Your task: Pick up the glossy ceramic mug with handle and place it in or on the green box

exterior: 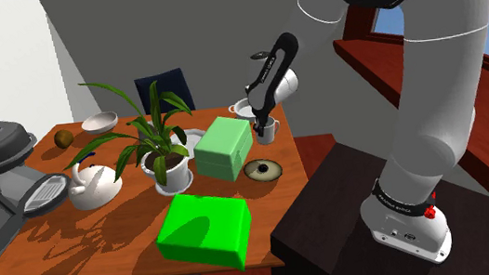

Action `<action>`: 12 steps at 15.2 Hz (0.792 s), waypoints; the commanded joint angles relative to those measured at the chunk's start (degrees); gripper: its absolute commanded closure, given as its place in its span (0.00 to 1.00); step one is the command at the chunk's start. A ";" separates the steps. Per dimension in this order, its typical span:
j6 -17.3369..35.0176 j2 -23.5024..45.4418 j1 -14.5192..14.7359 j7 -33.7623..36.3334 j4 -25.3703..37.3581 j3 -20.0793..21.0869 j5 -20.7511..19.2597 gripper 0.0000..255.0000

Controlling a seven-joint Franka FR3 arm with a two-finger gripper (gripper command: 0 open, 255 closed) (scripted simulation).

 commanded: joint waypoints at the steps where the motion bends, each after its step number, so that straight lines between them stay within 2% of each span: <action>1: -1.45 -1.57 0.03 -0.03 -0.13 -0.11 -0.12 1.00; 12: -9.57 -9.34 0.30 0.18 0.25 -0.41 -0.81 1.00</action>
